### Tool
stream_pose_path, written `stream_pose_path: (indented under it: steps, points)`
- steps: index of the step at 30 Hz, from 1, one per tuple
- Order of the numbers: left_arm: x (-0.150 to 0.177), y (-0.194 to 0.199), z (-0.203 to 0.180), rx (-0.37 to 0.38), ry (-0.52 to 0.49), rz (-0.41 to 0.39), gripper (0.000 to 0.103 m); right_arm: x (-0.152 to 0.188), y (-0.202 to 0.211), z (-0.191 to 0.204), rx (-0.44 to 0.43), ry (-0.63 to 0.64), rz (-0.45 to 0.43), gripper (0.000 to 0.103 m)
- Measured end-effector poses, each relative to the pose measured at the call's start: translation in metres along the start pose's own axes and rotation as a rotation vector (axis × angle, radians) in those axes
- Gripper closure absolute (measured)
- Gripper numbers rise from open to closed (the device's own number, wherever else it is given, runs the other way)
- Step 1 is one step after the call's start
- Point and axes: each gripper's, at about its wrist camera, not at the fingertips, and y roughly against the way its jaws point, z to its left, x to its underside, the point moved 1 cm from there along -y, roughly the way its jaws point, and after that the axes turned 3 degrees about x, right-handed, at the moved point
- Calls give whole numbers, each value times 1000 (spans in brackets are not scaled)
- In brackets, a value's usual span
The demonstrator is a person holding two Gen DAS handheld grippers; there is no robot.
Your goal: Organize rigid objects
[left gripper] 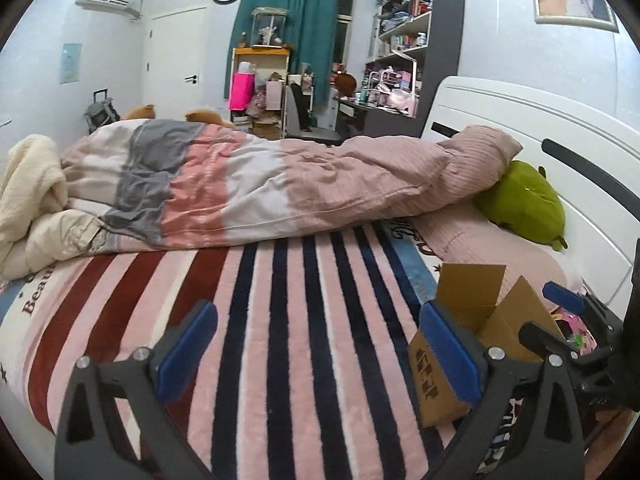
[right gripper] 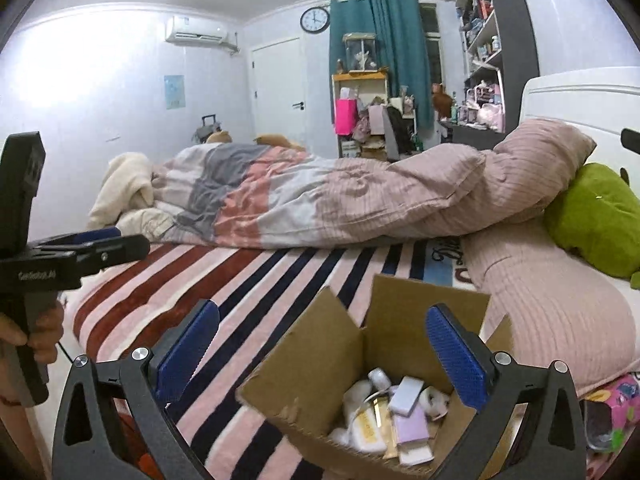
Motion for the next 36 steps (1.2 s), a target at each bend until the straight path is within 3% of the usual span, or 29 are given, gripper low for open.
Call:
stream_pose_path:
  steps: [13, 36]
  points:
    - [8, 7, 8, -57, 0, 0, 3, 9, 2, 2, 75, -26, 21, 0]
    - [10, 8, 10, -86, -11, 1, 3, 7, 3, -2, 71, -26, 25, 0]
